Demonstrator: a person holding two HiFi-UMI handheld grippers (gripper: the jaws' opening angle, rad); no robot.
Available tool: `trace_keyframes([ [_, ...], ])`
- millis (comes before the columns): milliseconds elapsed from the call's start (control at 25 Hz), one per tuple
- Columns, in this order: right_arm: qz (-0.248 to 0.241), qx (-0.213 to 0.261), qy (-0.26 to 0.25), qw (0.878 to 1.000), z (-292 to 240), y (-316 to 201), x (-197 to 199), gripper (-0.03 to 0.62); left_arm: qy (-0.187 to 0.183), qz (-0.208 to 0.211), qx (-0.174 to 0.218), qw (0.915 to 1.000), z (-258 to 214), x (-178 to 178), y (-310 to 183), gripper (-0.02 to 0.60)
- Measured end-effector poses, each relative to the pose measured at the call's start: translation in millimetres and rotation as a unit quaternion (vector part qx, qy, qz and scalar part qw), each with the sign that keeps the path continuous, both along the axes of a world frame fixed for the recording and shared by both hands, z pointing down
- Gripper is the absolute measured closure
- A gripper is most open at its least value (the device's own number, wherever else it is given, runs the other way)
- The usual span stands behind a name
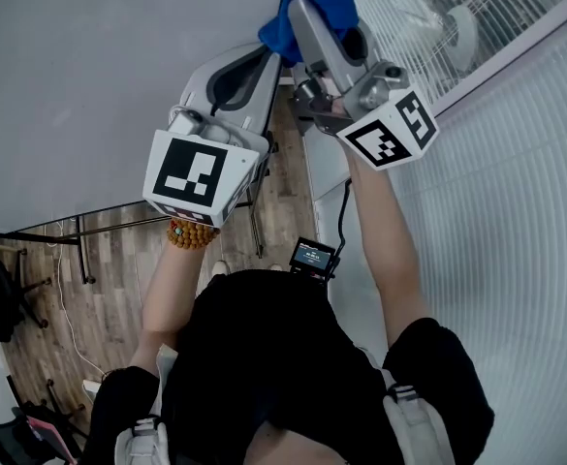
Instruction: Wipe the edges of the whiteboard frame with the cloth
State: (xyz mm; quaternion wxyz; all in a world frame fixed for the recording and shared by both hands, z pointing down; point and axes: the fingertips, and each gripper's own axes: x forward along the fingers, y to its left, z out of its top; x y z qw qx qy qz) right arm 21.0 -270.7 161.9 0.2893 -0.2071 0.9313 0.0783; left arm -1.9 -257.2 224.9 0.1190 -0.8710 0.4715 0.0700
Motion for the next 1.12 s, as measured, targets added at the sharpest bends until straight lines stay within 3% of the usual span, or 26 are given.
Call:
trace_keyframes([
  [1120, 0.008, -0.004, 0.006, 1.0, 31.3, 4.5, 2.0, 0.519, -0.005, 0.003, -0.03, 0.9995, 28.9, -2.4, 9.3, 0.581],
])
